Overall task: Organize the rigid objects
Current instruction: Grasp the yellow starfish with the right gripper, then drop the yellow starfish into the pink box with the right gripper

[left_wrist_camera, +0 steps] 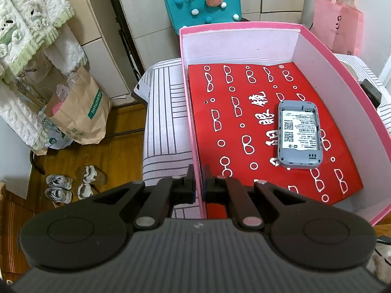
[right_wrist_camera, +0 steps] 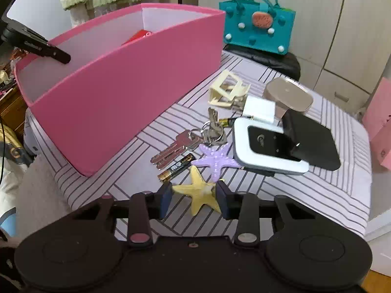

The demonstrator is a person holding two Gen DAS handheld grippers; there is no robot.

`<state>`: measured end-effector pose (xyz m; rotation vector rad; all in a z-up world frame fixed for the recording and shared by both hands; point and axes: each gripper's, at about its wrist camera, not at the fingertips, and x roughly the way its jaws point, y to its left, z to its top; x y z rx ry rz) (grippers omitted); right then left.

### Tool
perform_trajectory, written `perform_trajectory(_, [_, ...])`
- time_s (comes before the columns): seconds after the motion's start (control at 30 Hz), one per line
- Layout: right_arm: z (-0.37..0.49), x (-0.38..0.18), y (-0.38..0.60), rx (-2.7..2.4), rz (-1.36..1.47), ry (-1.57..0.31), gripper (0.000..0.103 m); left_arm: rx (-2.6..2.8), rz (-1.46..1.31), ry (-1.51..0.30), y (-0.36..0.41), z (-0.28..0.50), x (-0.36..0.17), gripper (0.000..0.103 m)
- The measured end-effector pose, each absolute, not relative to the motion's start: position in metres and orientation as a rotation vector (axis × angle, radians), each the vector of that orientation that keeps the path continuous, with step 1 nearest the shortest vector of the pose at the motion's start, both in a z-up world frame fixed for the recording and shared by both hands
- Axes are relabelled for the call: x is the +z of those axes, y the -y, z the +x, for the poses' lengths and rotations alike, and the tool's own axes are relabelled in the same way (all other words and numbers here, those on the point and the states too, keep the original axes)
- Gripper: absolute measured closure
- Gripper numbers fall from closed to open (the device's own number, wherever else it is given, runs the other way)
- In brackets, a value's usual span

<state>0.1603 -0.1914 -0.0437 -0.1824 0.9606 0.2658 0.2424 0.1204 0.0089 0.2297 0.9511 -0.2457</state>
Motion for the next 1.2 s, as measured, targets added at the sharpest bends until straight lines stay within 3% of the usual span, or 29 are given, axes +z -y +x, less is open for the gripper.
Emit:
perform_trajectory(0.43, [0.16,-0.024,0.192,0.244,-0.161,-0.941,0.062,-0.251,0.224,-0.96,-0.121,0.244,0.01,0.099])
perform_trajectory(0.83, [0.189,0.063,0.148,0.436,-0.173,-0.734,0.062,-0.241,0.202,-0.989,-0.122,0.252,0.011,0.099])
perform_trajectory(1.2, [0.294,0.029,0.081,0.461,-0.347,-0.821,0.062,-0.131,0.199,-0.957,-0.107,0.271,0.001,0.098])
